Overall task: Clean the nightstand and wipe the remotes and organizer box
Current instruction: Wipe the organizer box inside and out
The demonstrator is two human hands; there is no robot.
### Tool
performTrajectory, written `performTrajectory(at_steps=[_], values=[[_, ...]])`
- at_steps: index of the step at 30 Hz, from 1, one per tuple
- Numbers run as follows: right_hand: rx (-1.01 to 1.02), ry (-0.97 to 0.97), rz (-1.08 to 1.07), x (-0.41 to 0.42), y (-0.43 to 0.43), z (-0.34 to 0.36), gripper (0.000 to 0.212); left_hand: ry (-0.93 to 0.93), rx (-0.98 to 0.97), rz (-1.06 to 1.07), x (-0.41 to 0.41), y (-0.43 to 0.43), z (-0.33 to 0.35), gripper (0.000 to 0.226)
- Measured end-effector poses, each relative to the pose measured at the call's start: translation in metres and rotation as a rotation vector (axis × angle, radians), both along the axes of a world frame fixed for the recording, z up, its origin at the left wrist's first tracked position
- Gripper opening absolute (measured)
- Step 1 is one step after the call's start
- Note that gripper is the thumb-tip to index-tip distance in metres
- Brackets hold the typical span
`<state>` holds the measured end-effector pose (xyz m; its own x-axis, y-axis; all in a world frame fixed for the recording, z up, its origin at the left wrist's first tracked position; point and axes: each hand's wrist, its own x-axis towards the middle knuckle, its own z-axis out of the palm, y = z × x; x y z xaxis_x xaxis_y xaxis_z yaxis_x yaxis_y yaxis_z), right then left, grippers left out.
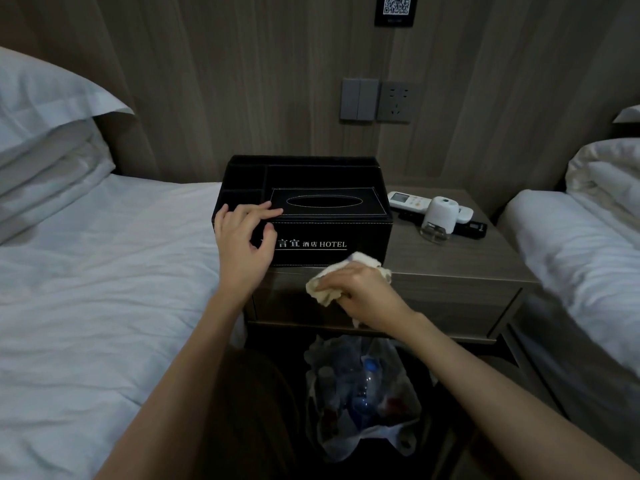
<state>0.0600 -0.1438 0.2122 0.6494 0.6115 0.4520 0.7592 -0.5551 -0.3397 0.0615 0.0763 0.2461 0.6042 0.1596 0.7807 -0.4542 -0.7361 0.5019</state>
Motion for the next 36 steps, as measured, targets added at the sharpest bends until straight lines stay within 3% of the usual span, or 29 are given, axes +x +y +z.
performTrajectory(at_steps=[3,8,18,22,25,29,36], values=[[0.022,-0.045,0.017,-0.011,-0.008,0.017,0.043,-0.001,-0.006,0.004,0.0,-0.001,0.0,0.029],[0.14,-0.406,-0.045,0.004,-0.024,0.058,0.04,0.008,-0.019,0.036,0.0,-0.005,0.0,0.027],[0.03,-0.538,-0.207,0.019,-0.026,0.033,0.034,0.031,-0.007,0.022,-0.002,-0.005,0.002,0.028],[-0.011,-0.473,-0.237,0.01,-0.034,0.003,0.034,0.031,-0.01,0.02,-0.002,-0.005,0.002,0.027],[-0.035,-0.296,-0.216,0.005,-0.038,-0.003,0.039,0.041,-0.007,0.028,-0.002,-0.006,0.002,0.027],[-0.237,-0.049,-0.099,0.003,-0.043,0.021,0.043,0.082,0.004,0.016,-0.007,-0.005,0.005,0.028],[0.045,-0.251,-0.224,-0.005,-0.051,0.083,0.044,0.166,0.119,0.04,-0.025,-0.007,0.002,0.045]])
